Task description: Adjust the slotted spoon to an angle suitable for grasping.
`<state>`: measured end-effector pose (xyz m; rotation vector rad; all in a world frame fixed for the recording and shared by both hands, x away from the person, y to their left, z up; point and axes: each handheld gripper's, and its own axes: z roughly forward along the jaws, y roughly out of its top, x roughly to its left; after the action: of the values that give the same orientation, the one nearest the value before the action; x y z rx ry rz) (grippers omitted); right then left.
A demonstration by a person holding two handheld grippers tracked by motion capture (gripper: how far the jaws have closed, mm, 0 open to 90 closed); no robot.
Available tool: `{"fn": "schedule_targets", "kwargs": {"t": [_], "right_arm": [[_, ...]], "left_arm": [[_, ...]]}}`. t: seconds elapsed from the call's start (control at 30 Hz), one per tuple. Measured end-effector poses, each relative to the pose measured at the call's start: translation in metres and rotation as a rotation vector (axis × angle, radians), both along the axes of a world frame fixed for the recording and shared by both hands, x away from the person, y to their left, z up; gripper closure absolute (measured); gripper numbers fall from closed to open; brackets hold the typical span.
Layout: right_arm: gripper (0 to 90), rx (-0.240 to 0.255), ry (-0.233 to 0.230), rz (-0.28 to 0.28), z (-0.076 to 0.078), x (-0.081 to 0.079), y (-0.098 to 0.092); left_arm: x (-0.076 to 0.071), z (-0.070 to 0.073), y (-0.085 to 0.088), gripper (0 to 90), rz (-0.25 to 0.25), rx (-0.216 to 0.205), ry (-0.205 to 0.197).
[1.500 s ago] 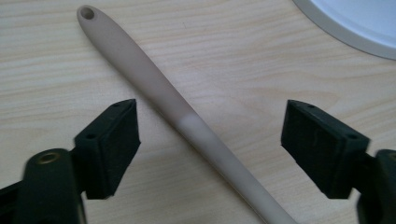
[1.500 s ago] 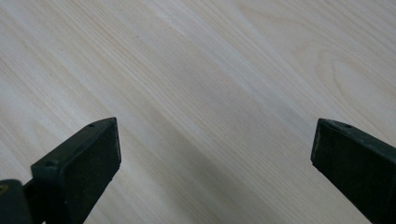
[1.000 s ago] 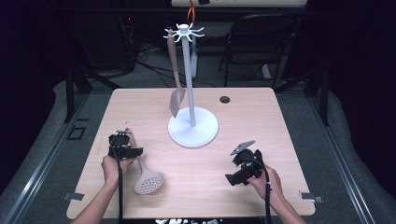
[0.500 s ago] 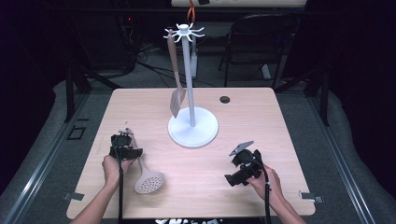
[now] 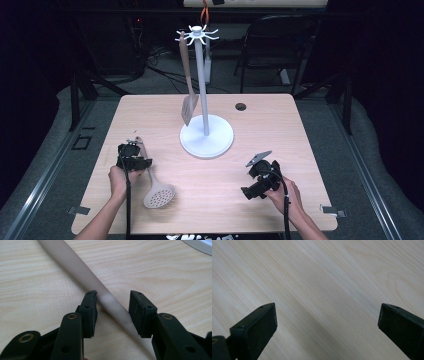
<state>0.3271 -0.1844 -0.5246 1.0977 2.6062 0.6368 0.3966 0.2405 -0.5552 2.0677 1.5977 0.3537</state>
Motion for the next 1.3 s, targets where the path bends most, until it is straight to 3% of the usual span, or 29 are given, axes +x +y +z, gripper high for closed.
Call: {"fn": "schedule_targets", "kwargs": {"t": [0.13,0.57,0.77,1.3], "right_arm": [[1.7,-0.014,0.001,0.005,0.001,0.000,0.000],[1.7,-0.008,-0.001,0.012,0.000,-0.001,0.001],[1.7,-0.021,0.004,0.018,0.000,-0.001,0.002],[1.7,-0.031,0.016,0.029,-0.002,0.000,0.003]], "left_arm": [[0.001,-0.003,-0.003,49.3,0.008,0.015,0.030],[0.004,-0.006,-0.008,46.0,0.007,0.055,0.047],[0.004,-0.005,-0.006,47.6,-0.008,0.034,0.049],[0.001,-0.003,-0.018,58.2,-0.155,0.011,0.072]]}}
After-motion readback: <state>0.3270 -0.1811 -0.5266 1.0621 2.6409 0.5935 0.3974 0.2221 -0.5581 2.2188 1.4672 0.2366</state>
